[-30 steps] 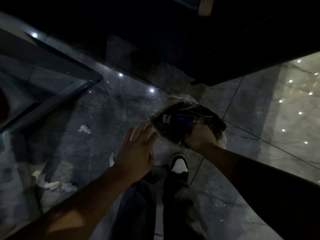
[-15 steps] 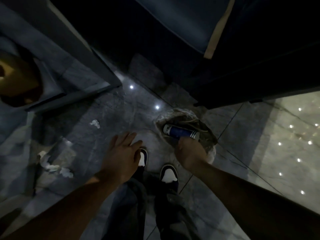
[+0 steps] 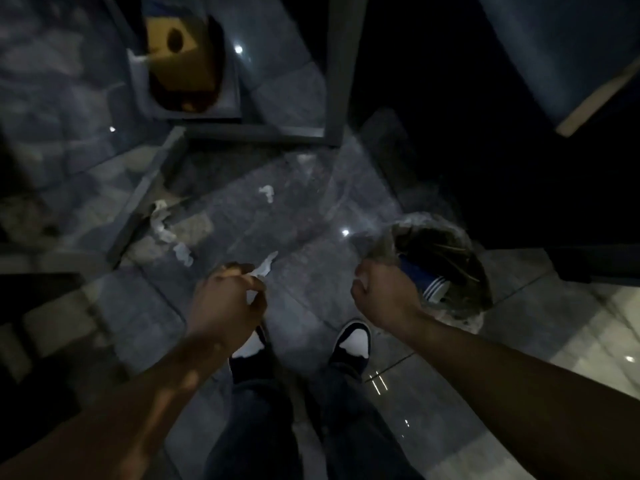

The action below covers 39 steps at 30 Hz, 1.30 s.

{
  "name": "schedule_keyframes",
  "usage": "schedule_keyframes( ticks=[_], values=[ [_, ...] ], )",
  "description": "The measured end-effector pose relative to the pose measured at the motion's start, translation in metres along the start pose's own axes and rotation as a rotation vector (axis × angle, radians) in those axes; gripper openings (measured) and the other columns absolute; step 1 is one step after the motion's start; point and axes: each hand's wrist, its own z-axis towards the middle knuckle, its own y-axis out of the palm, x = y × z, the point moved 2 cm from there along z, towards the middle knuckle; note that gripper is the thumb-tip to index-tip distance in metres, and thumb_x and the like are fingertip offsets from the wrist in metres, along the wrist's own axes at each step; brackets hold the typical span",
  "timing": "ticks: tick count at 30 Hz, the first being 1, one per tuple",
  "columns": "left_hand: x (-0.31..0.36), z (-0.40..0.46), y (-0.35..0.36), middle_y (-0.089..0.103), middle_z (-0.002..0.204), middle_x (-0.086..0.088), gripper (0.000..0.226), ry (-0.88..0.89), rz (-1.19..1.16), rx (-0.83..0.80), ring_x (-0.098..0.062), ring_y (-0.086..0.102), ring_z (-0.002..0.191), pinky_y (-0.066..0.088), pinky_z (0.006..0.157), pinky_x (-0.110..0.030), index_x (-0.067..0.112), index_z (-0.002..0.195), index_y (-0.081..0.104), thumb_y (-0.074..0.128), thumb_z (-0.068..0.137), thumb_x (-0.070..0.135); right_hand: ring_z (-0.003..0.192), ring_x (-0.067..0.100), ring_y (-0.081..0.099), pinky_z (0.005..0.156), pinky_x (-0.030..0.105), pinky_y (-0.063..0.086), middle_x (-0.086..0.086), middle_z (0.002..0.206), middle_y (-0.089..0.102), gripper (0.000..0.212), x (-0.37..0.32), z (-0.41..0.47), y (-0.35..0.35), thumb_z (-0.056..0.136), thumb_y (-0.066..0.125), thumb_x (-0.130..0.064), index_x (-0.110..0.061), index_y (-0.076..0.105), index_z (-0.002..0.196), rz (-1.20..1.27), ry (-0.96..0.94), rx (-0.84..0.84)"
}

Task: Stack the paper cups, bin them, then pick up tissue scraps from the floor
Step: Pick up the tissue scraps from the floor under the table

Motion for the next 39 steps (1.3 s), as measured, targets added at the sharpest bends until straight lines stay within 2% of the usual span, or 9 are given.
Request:
schedule_keyframes(
  ticks=[3,6,12,18,24,29,31,35,39],
  values=[
    [-0.036,-0.020,0.014,0.074,0.102,-0.008,0.016,-0.105,-0.077,0.041,-0.031,0.069,0.096,0.055,0.083,-0.040,0.012,0.090,0.077,0.076,0.074,0.011,0.104,0.031,0.061,0.085,0.037,0.052,0.013,0.120,0.060,0.034,-0.019,0.000,0.027,0.089,0.054,-0.028,-0.013,0.059,0.120,0.002,-0.068,-0.009],
    [-0.068,-0.036,0.030,0.067,0.126,-0.006,0.041,-0.196,-0.139,0.030,-0.027,0.062,0.117,0.048,0.100,-0.040,0.015,0.120,0.069,0.074,0.080,0.022,0.116,0.030,0.055,0.094,0.041,0.050,0.012,0.131,0.055,0.044,-0.038,0.002,0.056,0.089,0.055,-0.027,-0.012,0.052,0.131,-0.014,-0.138,-0.043],
    [-0.119,-0.059,0.058,0.054,0.144,0.000,0.051,-0.276,-0.160,-0.017,-0.022,0.050,0.132,0.039,0.108,-0.033,0.025,0.138,0.054,0.063,0.089,0.035,0.137,0.030,0.037,0.112,0.038,0.034,0.011,0.157,0.029,0.058,-0.069,0.013,0.108,0.092,0.052,-0.032,-0.017,0.035,0.145,-0.168,-0.196,-0.133],
    [-0.163,-0.040,0.090,0.053,0.145,0.000,0.053,-0.216,-0.084,-0.010,-0.021,0.048,0.133,0.036,0.110,-0.035,0.022,0.141,0.050,0.058,0.091,0.038,0.130,0.028,0.044,0.105,0.039,0.040,0.009,0.152,0.036,0.054,-0.097,0.049,0.156,0.088,0.055,-0.028,-0.019,0.043,0.139,-0.258,-0.325,-0.141],
    [-0.209,0.033,0.118,0.064,0.128,-0.009,0.050,-0.103,-0.052,0.084,-0.033,0.059,0.117,0.048,0.099,-0.040,0.016,0.129,0.061,0.068,0.082,0.032,0.132,0.030,0.041,0.108,0.037,0.036,0.010,0.151,0.035,0.052,-0.120,0.133,0.193,0.086,0.053,-0.026,-0.018,0.044,0.137,-0.390,-0.551,-0.171],
    [-0.246,0.116,0.128,0.052,0.143,-0.005,0.057,-0.044,0.092,0.107,-0.028,0.049,0.130,0.044,0.105,-0.042,0.022,0.142,0.048,0.058,0.088,0.039,0.144,0.026,0.027,0.117,0.040,0.027,0.007,0.160,0.021,0.066,-0.131,0.218,0.212,0.089,0.052,-0.033,-0.023,0.028,0.149,-0.495,-0.670,-0.229],
    [-0.258,0.141,0.128,0.053,0.142,-0.007,0.056,-0.003,0.135,0.161,-0.028,0.051,0.129,0.044,0.104,-0.041,0.020,0.142,0.049,0.060,0.089,0.036,0.138,0.030,0.034,0.112,0.044,0.034,0.009,0.156,0.027,0.066,-0.136,0.248,0.216,0.088,0.052,-0.036,-0.023,0.027,0.148,-0.516,-0.724,-0.279],
    [-0.274,0.175,0.130,0.054,0.142,-0.005,0.053,0.086,0.279,0.214,-0.025,0.050,0.130,0.042,0.107,-0.039,0.020,0.141,0.050,0.058,0.092,0.036,0.121,0.025,0.048,0.091,0.035,0.043,0.004,0.142,0.041,0.055,-0.144,0.288,0.226,0.090,0.050,-0.029,-0.021,0.036,0.142,-0.701,-0.908,-0.256],
    [-0.287,0.176,0.132,0.053,0.142,-0.002,0.051,0.178,0.428,0.206,-0.022,0.049,0.129,0.040,0.106,-0.038,0.022,0.141,0.050,0.051,0.093,0.038,0.121,0.027,0.051,0.092,0.040,0.048,0.006,0.139,0.046,0.046,-0.129,0.292,0.242,0.090,0.048,-0.037,-0.019,0.046,0.132,-0.777,-1.019,-0.231]
  ],
)
